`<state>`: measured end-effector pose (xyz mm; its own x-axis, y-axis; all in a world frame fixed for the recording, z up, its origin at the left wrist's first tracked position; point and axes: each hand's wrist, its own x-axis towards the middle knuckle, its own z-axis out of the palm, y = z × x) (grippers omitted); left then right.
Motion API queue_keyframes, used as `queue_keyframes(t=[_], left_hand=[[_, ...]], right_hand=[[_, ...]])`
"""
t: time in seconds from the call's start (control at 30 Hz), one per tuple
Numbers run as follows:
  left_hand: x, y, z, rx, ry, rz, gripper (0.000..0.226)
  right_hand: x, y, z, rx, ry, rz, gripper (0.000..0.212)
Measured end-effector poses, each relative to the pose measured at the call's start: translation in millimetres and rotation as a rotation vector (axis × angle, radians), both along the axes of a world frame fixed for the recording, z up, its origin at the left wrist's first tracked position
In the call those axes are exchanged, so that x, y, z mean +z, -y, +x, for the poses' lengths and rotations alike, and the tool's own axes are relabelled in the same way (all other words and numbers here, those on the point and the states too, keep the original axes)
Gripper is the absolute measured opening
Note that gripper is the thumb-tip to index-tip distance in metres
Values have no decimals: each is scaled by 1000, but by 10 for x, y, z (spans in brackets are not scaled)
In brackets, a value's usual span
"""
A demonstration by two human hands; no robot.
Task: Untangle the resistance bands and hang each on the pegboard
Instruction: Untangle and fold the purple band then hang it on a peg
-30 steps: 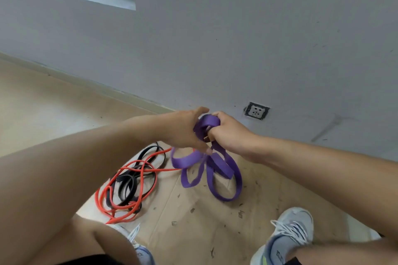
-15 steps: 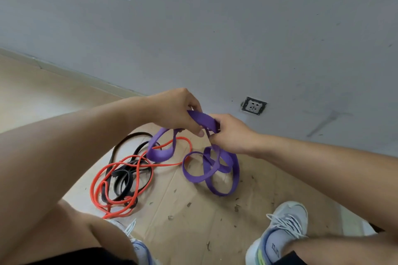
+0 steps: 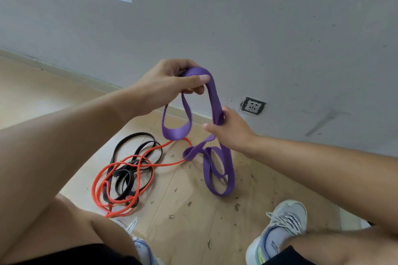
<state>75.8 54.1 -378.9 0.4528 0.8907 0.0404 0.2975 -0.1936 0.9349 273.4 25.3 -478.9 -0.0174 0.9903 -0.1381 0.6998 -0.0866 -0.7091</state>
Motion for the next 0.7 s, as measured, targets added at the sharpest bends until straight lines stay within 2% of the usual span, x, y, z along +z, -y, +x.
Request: queue_keyframes(t=[0.1,0.23,0.3,0.37,0.5,0.7], left_hand=[[19,-58,-124,24,-133,-20,23],[-91,-59,-255,-23,-361,-109,67],[-175,-10,-208,-60,-407,-116,75],[-224,27,-114,-94,-412,-100,69],[-179,57,78,-70,-444,-26,48],[-24,64,143,-64,-474,152,30]], right_hand=[[94,-31,59,29,-83,-134,39],[267,-26,99,132,-162,-107,39],[340,-25,71,182,-159,-81,34],[398,-15,36,228,-160,-68,31],[541,16,29,221,-193,-57,46],[519,18,204,333,-212,-120,24]])
